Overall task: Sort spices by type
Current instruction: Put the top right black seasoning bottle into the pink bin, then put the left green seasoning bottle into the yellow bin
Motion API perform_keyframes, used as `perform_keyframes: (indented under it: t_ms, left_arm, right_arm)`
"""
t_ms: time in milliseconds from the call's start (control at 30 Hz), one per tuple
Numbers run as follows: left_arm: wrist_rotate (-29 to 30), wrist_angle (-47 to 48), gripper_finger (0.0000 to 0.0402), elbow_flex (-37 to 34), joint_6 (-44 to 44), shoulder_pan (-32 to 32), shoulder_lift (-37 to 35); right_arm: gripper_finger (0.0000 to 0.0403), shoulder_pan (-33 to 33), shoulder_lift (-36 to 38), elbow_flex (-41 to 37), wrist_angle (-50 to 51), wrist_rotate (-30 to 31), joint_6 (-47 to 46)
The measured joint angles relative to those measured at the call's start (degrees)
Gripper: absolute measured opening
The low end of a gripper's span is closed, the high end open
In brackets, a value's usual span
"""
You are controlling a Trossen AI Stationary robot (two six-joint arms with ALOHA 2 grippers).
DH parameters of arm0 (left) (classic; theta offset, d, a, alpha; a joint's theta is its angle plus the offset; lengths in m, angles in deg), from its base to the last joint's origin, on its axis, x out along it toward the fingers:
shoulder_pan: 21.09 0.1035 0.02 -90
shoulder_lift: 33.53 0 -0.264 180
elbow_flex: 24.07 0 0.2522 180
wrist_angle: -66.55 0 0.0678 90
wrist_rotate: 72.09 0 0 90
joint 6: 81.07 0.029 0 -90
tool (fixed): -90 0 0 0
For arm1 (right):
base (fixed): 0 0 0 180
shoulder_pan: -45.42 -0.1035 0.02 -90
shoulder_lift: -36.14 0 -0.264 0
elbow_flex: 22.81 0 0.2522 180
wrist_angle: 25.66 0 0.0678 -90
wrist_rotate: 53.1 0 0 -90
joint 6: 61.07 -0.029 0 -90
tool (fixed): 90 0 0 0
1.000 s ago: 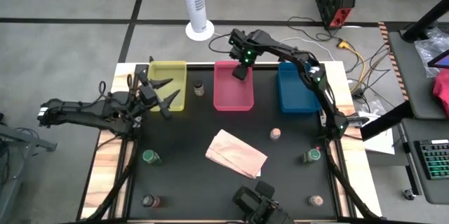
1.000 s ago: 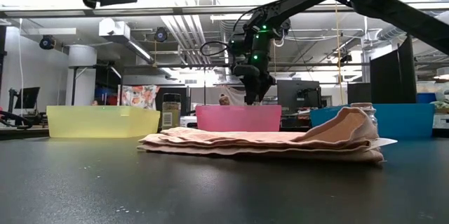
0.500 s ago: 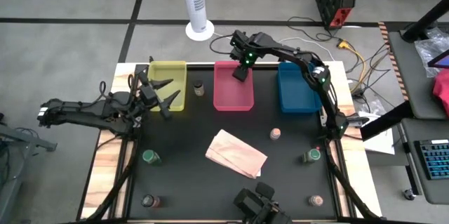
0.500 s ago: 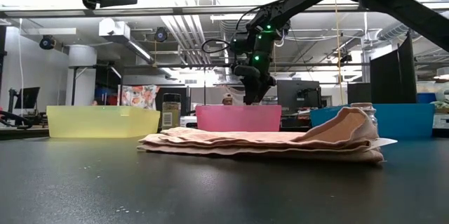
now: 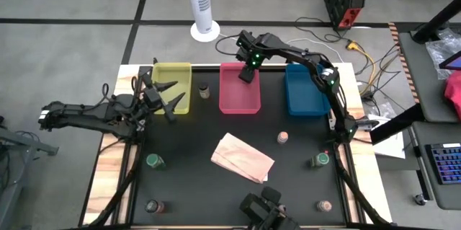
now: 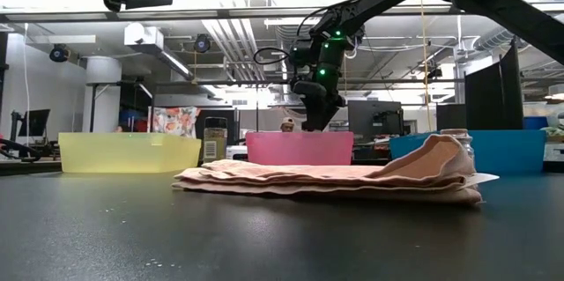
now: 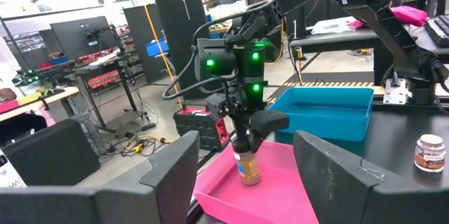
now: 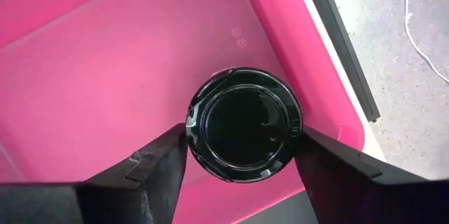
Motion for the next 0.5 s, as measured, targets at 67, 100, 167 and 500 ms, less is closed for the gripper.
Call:
perform_keyframes:
  t_ms: [67,100,167,500]
  left_arm:
    - [0.01,0.0,0.0217,0.0,0.02,0.0,0.0]
    - [0.01,0.0,0.0217,0.0,0.04,0.0,0.0]
    - [-0.01,0.0,0.0217,0.0,0.09,0.01,0.0]
    - [-0.02,0.04,0.0217,0.0,0.13,0.01,0.09]
  right_arm:
    - [0.0253,0.0,0.0,0.0,0.0,0.0,-0.07]
    - [0.0257,0.0,0.0,0.0,0.0,0.0,-0.24]
    - [0.0264,0.0,0.1,0.0,0.01,0.01,-0.35]
    - [0.0289,0.11,2.62,1.22,2.03,0.08,-0.5]
